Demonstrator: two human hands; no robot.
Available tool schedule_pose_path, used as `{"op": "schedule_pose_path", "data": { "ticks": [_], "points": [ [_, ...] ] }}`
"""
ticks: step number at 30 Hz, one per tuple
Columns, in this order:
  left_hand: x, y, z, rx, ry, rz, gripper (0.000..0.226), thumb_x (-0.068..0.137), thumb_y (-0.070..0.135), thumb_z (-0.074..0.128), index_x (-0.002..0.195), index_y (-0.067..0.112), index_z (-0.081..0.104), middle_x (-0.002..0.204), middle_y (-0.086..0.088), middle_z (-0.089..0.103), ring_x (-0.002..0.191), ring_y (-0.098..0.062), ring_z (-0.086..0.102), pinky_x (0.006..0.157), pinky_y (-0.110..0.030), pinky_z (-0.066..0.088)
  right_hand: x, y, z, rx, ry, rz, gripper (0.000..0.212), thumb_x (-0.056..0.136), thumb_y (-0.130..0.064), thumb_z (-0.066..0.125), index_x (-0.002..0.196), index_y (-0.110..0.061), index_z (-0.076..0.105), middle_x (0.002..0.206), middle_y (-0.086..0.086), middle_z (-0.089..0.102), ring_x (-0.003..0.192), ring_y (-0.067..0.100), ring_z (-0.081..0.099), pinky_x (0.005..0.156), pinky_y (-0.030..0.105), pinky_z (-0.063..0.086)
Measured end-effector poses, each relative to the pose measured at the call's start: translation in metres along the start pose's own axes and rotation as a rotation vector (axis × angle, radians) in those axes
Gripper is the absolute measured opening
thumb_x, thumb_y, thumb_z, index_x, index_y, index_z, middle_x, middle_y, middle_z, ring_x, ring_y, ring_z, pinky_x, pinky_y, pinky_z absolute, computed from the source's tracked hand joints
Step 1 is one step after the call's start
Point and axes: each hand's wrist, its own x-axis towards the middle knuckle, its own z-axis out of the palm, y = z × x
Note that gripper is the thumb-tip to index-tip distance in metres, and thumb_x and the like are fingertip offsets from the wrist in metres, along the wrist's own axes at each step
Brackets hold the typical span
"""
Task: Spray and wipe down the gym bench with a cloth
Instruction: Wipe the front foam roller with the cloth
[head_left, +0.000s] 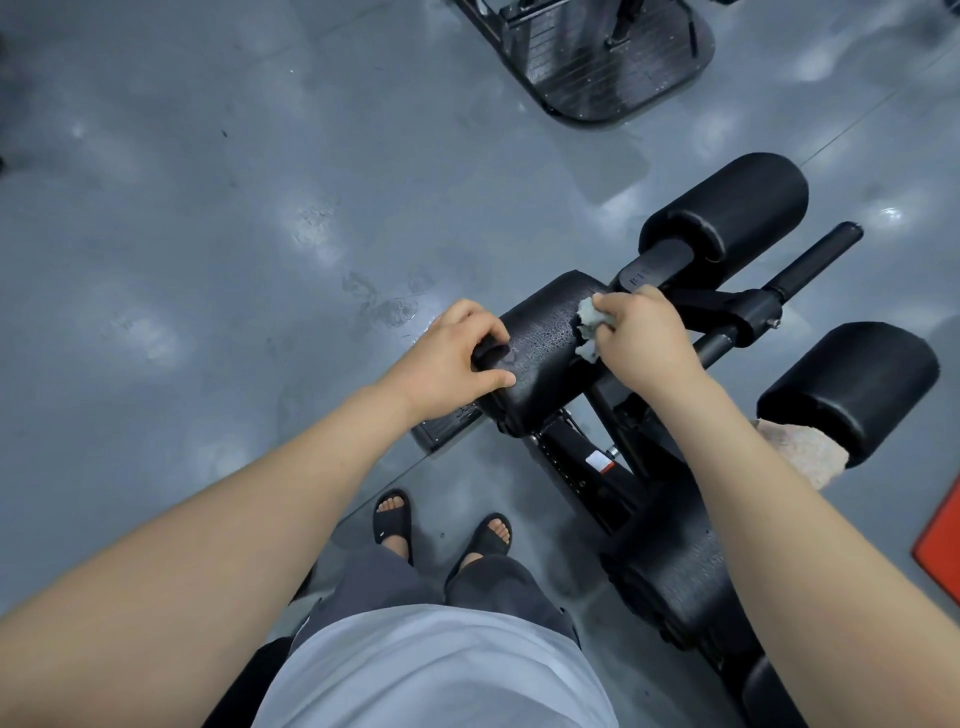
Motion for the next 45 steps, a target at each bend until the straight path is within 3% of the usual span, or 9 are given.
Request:
{"op": "schedule_pose_path", "data": {
  "ticks": [5, 13, 19, 23, 29, 35, 39, 42, 45],
  "points": [
    [0.004, -0.009, -0.008, 0.05, -0.007, -0.056, 0.042, 0.086, 0.038, 0.08, 0.121, 0.022, 0.064, 0.117, 0.007, 0.051, 0.11, -0.01, 0.05, 0.102, -0.026, 0.04, -0.004, 0.004, -0.001, 0.037, -0.02, 0.032, 0.04, 0.095, -0.006, 0.053, 0.134, -0.011, 0.061, 0.112, 0.017, 0.052, 0.09, 0.028, 0.053, 0.078, 0.026, 0.036],
    [0.006, -0.01, -0.002, 0.041, -0.036, -0.161, 0.049, 0.088, 0.036, 0.078, 0.129, 0.015, 0.064, 0.115, 0.003, 0.051, 0.106, -0.018, 0.055, 0.096, -0.029, 0.044, 0.019, 0.004, -0.004, 0.063, 0.015, 0.064, 0.038, 0.092, -0.003, 0.053, 0.124, -0.015, 0.069, 0.109, 0.009, 0.048, 0.09, 0.022, 0.047, 0.081, 0.022, 0.035],
    [0.004, -0.009, 0.001, 0.057, -0.014, -0.181, 0.046, 0.09, 0.034, 0.076, 0.129, 0.014, 0.063, 0.111, 0.004, 0.048, 0.1, -0.016, 0.053, 0.091, -0.023, 0.039, 0.037, -0.006, -0.01, 0.031, -0.021, 0.055, 0.04, 0.093, -0.007, 0.047, 0.122, -0.023, 0.071, 0.106, 0.006, 0.045, 0.112, 0.039, 0.051, 0.098, 0.045, 0.048],
    [0.007, -0.011, 0.002, 0.053, -0.006, -0.209, 0.044, 0.091, 0.032, 0.075, 0.129, 0.013, 0.063, 0.114, 0.005, 0.048, 0.104, -0.017, 0.054, 0.097, -0.028, 0.042, 0.02, -0.006, -0.005, -0.002, -0.01, 0.024, 0.041, 0.094, -0.009, 0.05, 0.131, -0.017, 0.066, 0.117, 0.014, 0.049, 0.115, 0.043, 0.049, 0.101, 0.039, 0.045],
    [0.012, -0.012, 0.0, 0.039, -0.043, -0.242, 0.04, 0.09, 0.032, 0.076, 0.125, 0.015, 0.065, 0.122, -0.002, 0.055, 0.111, -0.023, 0.06, 0.104, -0.04, 0.046, -0.001, 0.0, -0.008, -0.089, -0.168, -0.113, 0.035, 0.097, -0.016, 0.056, 0.131, -0.011, 0.059, 0.119, 0.014, 0.045, 0.096, 0.028, 0.052, 0.08, 0.024, 0.036],
    [0.006, -0.008, 0.002, 0.082, -0.03, -0.198, 0.041, 0.093, 0.033, 0.073, 0.127, 0.013, 0.063, 0.113, 0.003, 0.05, 0.099, -0.02, 0.055, 0.093, -0.029, 0.043, 0.016, -0.006, -0.013, -0.032, -0.102, -0.073, 0.031, 0.099, -0.007, 0.056, 0.129, -0.007, 0.066, 0.111, 0.016, 0.049, 0.103, 0.031, 0.056, 0.077, 0.017, 0.043],
    [0.005, -0.006, 0.005, 0.115, -0.017, -0.2, 0.041, 0.095, 0.032, 0.071, 0.129, 0.011, 0.062, 0.121, -0.004, 0.054, 0.098, -0.02, 0.053, 0.089, -0.027, 0.04, 0.028, -0.013, -0.009, -0.061, -0.031, -0.036, 0.038, 0.099, -0.017, 0.056, 0.138, -0.017, 0.057, 0.109, 0.017, 0.052, 0.094, 0.037, 0.057, 0.082, 0.037, 0.047],
    [0.009, -0.007, 0.002, 0.111, -0.04, -0.213, 0.04, 0.093, 0.032, 0.072, 0.127, 0.011, 0.063, 0.122, -0.003, 0.054, 0.105, -0.022, 0.056, 0.094, -0.03, 0.043, 0.025, -0.013, -0.002, -0.028, -0.004, -0.058, 0.03, 0.099, -0.019, 0.054, 0.128, -0.018, 0.061, 0.1, 0.009, 0.043, 0.08, 0.035, 0.055, 0.076, 0.038, 0.05],
    [0.013, -0.007, -0.001, 0.104, -0.053, -0.225, 0.038, 0.091, 0.033, 0.074, 0.122, 0.013, 0.064, 0.115, 0.001, 0.052, 0.102, -0.021, 0.056, 0.093, -0.032, 0.045, 0.015, -0.007, -0.002, 0.023, -0.076, -0.042, 0.038, 0.096, -0.029, 0.057, 0.134, -0.024, 0.059, 0.106, 0.005, 0.042, 0.095, 0.029, 0.057, 0.092, 0.035, 0.049]
  ]
}}
